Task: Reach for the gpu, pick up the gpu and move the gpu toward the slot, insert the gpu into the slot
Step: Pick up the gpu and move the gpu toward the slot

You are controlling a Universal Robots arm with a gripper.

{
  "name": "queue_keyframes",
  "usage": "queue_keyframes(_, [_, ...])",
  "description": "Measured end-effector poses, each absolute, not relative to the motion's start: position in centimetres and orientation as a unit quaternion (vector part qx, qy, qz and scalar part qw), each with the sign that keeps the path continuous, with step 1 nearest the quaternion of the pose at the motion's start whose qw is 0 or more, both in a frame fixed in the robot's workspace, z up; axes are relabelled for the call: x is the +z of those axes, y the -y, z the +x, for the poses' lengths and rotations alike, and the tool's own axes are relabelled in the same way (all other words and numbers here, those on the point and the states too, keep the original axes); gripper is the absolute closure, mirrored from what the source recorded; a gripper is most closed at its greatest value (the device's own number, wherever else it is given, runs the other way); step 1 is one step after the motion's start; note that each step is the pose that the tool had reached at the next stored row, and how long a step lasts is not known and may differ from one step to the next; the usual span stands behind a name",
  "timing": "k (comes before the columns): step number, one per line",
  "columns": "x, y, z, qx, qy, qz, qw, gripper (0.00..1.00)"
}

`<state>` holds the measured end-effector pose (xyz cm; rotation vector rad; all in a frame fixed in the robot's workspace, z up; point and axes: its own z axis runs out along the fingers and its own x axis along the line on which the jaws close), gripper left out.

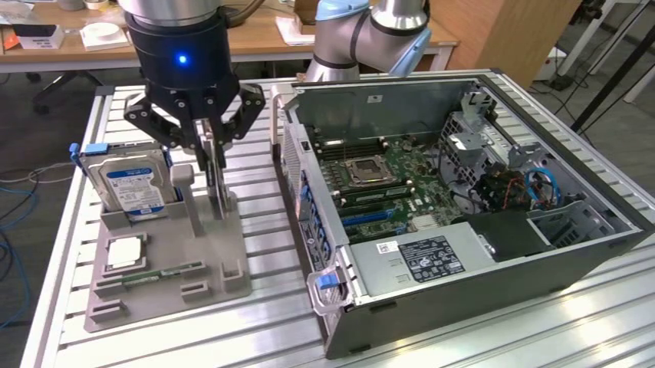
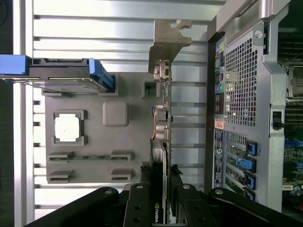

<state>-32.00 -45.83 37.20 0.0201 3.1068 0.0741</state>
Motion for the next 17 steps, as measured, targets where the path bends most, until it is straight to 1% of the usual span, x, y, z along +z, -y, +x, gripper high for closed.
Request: queue_keyframes(17, [37.74,45.83,-32.00,0.024,-1.000,0.006,0.017,0.74])
